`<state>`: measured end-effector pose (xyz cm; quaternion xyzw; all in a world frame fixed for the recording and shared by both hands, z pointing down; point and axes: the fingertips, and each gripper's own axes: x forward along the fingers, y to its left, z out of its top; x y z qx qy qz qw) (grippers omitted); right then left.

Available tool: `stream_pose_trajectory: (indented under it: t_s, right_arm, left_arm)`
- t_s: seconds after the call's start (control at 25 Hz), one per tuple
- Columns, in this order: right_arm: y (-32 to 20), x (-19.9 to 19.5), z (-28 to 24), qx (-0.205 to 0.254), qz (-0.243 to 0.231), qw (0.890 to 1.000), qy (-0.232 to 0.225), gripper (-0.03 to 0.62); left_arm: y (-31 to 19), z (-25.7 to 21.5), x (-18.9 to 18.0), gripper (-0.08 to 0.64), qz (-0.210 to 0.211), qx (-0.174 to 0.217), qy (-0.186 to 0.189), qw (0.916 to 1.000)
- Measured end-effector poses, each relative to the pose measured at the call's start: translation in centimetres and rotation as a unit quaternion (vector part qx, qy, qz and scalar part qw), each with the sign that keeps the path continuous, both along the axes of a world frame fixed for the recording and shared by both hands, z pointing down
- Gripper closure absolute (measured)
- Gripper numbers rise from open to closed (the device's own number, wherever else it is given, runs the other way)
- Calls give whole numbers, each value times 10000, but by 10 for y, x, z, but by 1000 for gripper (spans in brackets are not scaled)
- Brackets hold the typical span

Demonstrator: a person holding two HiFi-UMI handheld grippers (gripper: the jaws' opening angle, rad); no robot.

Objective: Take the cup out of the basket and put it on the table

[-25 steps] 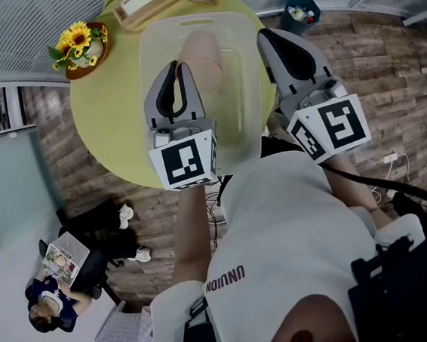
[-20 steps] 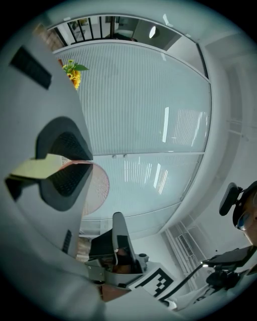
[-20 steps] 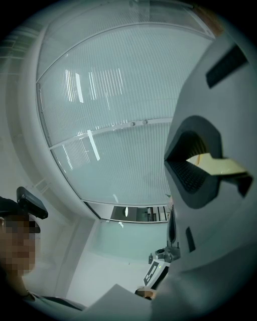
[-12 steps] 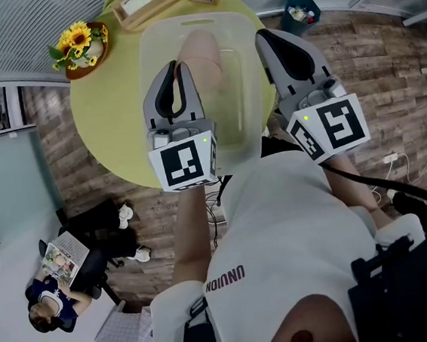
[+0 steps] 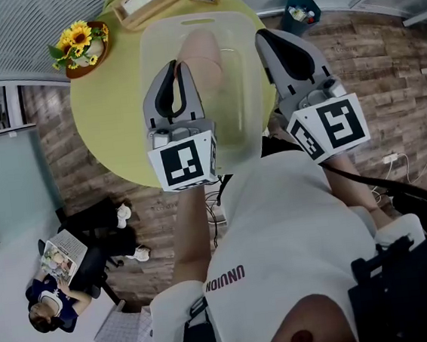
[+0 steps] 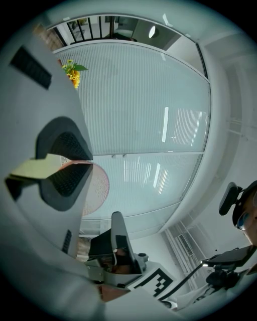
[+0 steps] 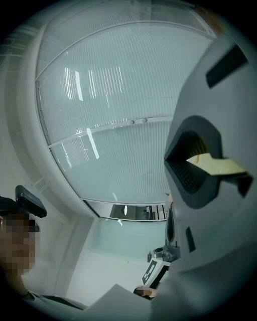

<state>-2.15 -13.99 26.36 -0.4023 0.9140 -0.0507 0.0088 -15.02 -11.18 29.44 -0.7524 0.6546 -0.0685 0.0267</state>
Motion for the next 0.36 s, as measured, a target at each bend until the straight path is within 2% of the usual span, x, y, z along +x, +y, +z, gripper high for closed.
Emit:
stream_pose_trajectory:
  t_s: [0.36]
  right_arm:
    - [0, -1, 0, 12, -13, 10000, -3, 574]
  left_arm:
    - [1, 3, -1, 528, -20, -76, 1, 10000]
